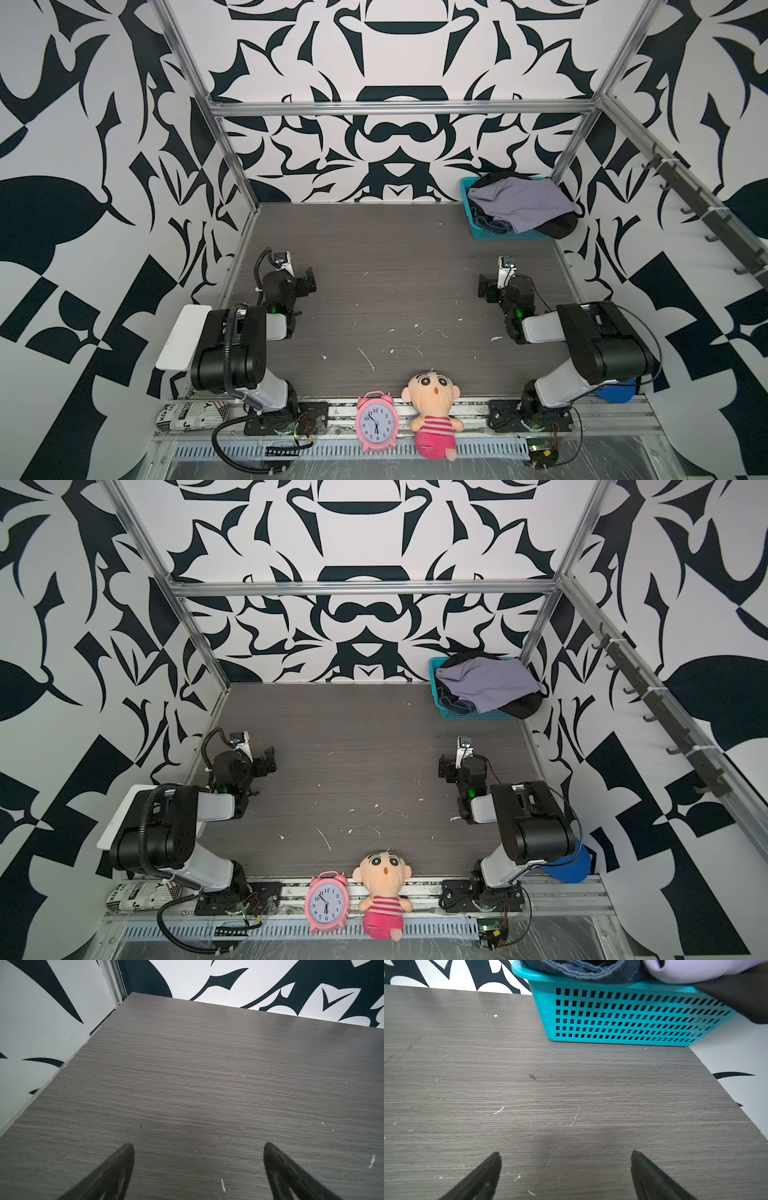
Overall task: Fold and stack skirts
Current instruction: Pick up the skirt from the basket.
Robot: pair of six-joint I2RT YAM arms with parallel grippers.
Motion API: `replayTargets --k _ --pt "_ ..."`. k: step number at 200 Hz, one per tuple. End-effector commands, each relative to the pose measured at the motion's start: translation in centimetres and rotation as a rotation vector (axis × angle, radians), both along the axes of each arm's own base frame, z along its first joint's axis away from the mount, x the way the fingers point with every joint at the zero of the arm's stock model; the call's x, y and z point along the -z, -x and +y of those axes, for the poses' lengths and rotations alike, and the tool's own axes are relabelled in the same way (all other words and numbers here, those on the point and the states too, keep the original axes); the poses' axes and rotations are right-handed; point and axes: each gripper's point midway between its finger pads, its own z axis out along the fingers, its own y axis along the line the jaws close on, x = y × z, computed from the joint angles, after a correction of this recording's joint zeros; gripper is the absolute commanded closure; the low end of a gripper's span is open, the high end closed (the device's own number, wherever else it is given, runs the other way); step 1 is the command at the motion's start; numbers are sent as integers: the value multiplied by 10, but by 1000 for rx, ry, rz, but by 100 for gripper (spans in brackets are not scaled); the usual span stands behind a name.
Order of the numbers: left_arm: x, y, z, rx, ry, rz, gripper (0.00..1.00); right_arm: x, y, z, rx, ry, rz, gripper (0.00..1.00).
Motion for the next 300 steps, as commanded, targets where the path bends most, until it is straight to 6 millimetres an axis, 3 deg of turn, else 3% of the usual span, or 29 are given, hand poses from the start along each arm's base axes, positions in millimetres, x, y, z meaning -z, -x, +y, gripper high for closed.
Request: replayTargets --k 1,229,249,267,271,279,286,291,300 --pt "-5 -1 1 -1 -1 -16 1 -16 -9 3 -9 -10 -52 0" --pt "-5 -1 5 -3 26 -16 1 -16 -10 0 -21 -49 -50 0" --pt "-7 0 4 3 28 -23 1 -29 -9 -11 48 -51 -69 0" --pt "-30 0 -10 52 5 -25 1 -66 -1 -17 103 -28 -73 0" --pt "-40 1 -13 59 -6 -15 1 -77 2 -26 160 -33 -89 0" --pt "-65 3 -21 66 -24 -23 1 -96 8 -37 260 -143 -139 0" --pt "-99 5 -28 74 -17 -79 1 -107 16 -46 360 -259 -177 0" --pt "-119 7 -33 84 -6 -108 0 -116 17 -42 337 -322 -195 1" --pt "-157 8 -47 119 7 -150 1 -136 13 -14 147 -367 -208 8"
